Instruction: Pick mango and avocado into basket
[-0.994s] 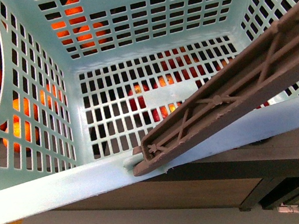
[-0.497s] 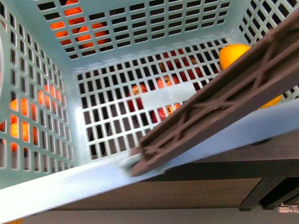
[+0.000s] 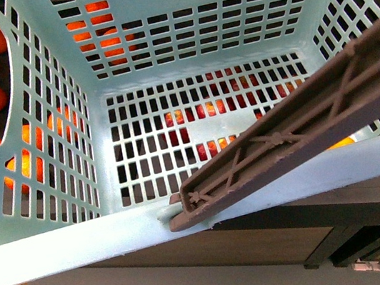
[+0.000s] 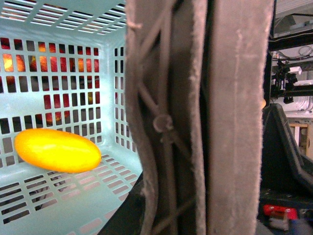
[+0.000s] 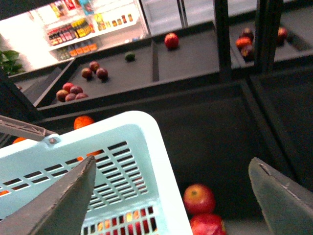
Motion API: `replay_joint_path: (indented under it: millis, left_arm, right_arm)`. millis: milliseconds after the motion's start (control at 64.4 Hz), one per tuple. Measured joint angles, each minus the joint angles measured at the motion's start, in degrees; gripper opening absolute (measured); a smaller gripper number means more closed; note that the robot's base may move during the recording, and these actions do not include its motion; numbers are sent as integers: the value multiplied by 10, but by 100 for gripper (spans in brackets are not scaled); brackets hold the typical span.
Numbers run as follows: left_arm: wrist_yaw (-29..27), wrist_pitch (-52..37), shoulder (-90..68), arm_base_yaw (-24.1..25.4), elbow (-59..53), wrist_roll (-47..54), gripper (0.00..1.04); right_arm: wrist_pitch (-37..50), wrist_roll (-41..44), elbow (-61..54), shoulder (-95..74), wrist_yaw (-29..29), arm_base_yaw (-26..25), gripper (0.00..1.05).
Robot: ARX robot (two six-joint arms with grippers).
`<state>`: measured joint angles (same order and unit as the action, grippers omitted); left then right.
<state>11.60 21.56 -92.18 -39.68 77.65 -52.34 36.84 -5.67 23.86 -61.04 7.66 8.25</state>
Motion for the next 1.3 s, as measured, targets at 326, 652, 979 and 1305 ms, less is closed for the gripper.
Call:
replay_joint_path:
  millis: [326, 652, 979, 1305]
  left_arm:
    - [-7, 0, 0, 0, 0, 0, 14]
    - [-5, 0, 0, 1, 0, 0, 14]
    - [-5, 0, 0, 1, 0, 0, 14]
    - [-5, 0, 0, 1, 0, 0, 14]
  right_arm:
    - [14, 49, -115, 99, -30, -35, 12]
    - [13, 53, -128, 115, -32, -38, 60]
    - [13, 53, -128, 115, -32, -38, 96]
    - [13, 53, -128, 115, -32, -38, 96]
